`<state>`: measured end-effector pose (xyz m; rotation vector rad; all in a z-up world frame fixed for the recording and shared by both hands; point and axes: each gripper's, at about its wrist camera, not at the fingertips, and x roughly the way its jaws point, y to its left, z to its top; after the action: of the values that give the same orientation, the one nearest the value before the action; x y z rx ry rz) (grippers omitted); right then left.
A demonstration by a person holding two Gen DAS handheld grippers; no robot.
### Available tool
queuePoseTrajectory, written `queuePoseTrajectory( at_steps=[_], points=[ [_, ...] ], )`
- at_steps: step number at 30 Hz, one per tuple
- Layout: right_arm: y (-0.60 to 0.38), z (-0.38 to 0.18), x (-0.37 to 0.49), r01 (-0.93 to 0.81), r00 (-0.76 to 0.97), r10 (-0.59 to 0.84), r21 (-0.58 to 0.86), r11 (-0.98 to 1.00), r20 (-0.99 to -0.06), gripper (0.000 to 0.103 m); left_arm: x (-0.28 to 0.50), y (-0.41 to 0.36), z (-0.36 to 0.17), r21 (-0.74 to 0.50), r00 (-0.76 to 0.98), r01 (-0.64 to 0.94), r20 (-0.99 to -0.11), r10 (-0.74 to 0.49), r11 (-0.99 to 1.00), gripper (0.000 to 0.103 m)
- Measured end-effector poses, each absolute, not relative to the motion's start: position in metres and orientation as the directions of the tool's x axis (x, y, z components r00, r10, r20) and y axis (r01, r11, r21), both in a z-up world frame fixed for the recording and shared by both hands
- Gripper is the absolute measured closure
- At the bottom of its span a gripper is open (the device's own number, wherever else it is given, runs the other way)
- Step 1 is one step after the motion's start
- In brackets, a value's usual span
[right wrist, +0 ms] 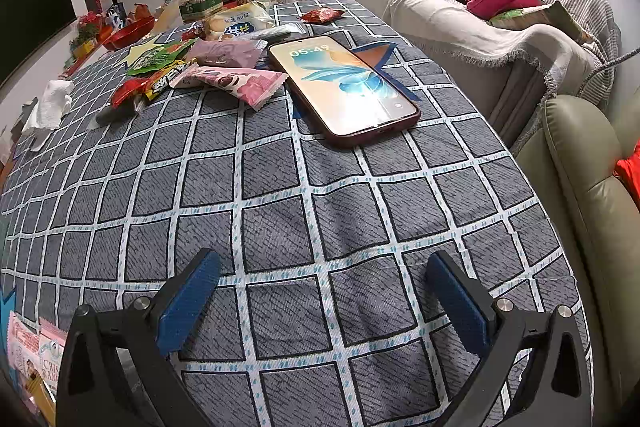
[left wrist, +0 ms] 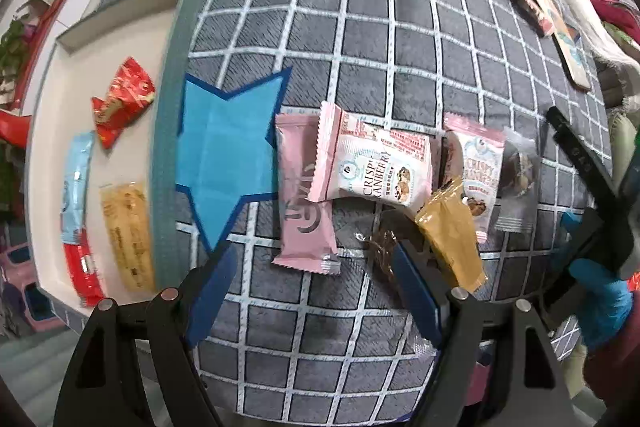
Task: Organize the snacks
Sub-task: 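Grasp the pink cranberry packet with the left tool while the right tool grasps the clear candy bag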
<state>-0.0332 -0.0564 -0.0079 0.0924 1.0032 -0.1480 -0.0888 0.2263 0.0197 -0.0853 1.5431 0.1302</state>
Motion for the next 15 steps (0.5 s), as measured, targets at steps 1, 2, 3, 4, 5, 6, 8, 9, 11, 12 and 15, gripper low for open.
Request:
queuePoseTrajectory(
  at_steps=[1,2,3,4,5,6,8,9,11,12,15],
  points=[
    [-0.059,-0.005,-0.026,0.142,0.464,-0.055,0.013,0.99,-0.884,0.0,-0.086,0.225,0.016,0.04,0.016,-0.127,-0.999,0.043,0.991,0.021],
    [-0.061,-0.002,-0.023,0.118,0.403,-0.033,0.017,0.993,-0.915,0.0,-0.086,0.223,0.013,0.053,0.014,-0.113,-0.998,0.055,0.992,0.021],
    [-0.062,-0.001,-0.014,0.069,0.318,0.004,0.028,0.997,-0.948,0.0,-0.089,0.223,0.009,0.063,0.018,-0.105,-0.998,0.065,0.993,0.021],
    [-0.063,0.003,-0.012,0.037,0.283,0.045,0.058,0.998,-0.958,0.0,-0.089,0.222,0.007,0.068,0.02,-0.1,-0.997,0.07,0.993,0.021],
    [-0.064,0.008,-0.013,0.024,0.276,0.076,0.086,0.996,-0.958,0.0,-0.088,0.222,0.005,0.062,0.022,-0.1,-0.998,0.065,0.993,0.021],
    [-0.065,0.016,-0.016,0.013,0.27,0.113,0.121,0.993,-0.956,0.0,-0.087,0.223,0.004,0.045,0.036,-0.107,-0.998,0.049,0.993,0.02],
    [-0.061,0.026,-0.022,0.0,0.229,0.179,0.184,0.983,-0.957,0.0,-0.085,0.224,0.0,0.034,0.057,-0.108,-0.998,0.04,0.994,0.019],
    [-0.056,0.027,-0.024,-0.013,0.204,0.207,0.208,0.978,-0.957,0.0,-0.084,0.222,-0.003,0.044,0.061,-0.104,-0.997,0.05,0.994,0.019],
    [-0.042,0.025,-0.026,-0.035,0.151,0.238,0.235,0.971,-0.96,0.0,-0.071,0.218,-0.008,0.04,0.057,-0.104,-0.997,0.046,0.994,0.019],
    [-0.034,0.023,-0.026,-0.045,0.126,0.263,0.259,0.965,-0.957,0.0,-0.065,0.215,-0.012,0.027,0.053,-0.111,-0.998,0.033,0.993,0.019],
    [-0.008,0.013,-0.027,-0.109,0.058,0.256,0.249,0.962,-0.965,0.0,-0.047,0.208,-0.018,0.021,0.082,-0.114,-0.996,0.031,0.993,0.017]
  ],
)
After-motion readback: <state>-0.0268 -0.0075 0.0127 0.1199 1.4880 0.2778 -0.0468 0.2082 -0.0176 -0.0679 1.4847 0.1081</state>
